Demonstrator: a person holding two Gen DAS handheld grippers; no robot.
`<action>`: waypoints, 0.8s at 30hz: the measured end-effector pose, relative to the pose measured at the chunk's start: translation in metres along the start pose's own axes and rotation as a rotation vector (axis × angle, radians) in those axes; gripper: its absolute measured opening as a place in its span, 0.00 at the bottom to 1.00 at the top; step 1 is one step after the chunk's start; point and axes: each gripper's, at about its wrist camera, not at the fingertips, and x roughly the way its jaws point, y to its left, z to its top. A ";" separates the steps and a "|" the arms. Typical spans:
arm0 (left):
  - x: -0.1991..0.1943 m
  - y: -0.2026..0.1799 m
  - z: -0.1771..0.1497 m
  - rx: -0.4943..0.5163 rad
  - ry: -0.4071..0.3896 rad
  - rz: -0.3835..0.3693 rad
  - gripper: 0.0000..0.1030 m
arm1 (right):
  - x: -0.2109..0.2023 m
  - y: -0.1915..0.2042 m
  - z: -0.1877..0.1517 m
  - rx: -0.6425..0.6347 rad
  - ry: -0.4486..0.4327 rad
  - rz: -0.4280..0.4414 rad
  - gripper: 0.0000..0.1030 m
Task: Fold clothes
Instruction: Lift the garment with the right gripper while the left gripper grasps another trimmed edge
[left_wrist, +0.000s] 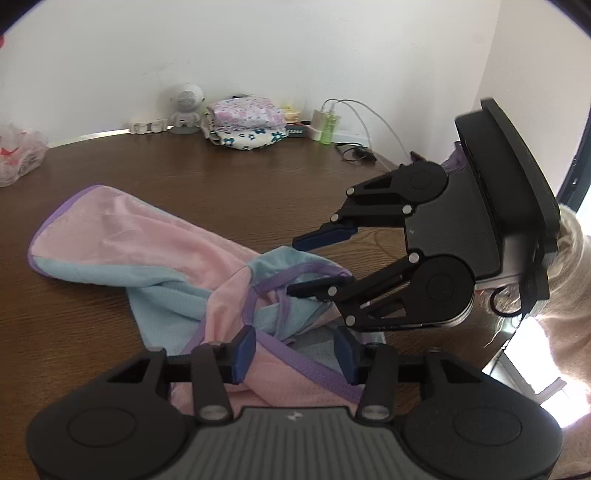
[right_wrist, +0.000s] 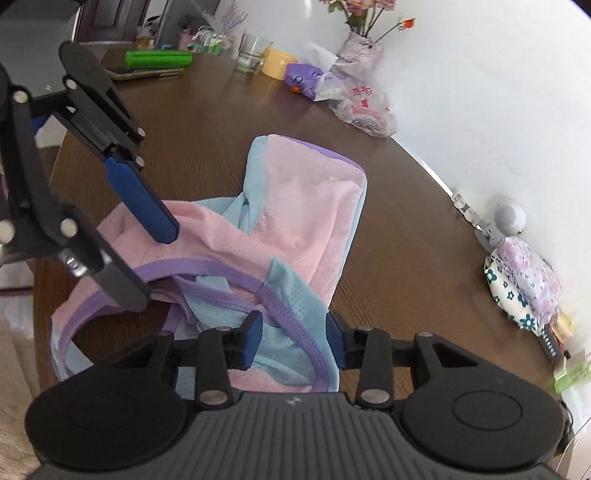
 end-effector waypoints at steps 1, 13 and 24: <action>0.002 -0.003 -0.003 0.002 0.004 0.020 0.48 | 0.005 0.000 0.002 -0.017 0.011 0.007 0.33; 0.007 -0.006 -0.012 0.113 0.030 0.125 0.07 | -0.031 -0.071 -0.017 0.547 -0.062 0.284 0.04; -0.047 0.010 0.005 0.043 -0.150 0.082 0.04 | -0.038 -0.059 -0.045 0.609 -0.032 0.233 0.21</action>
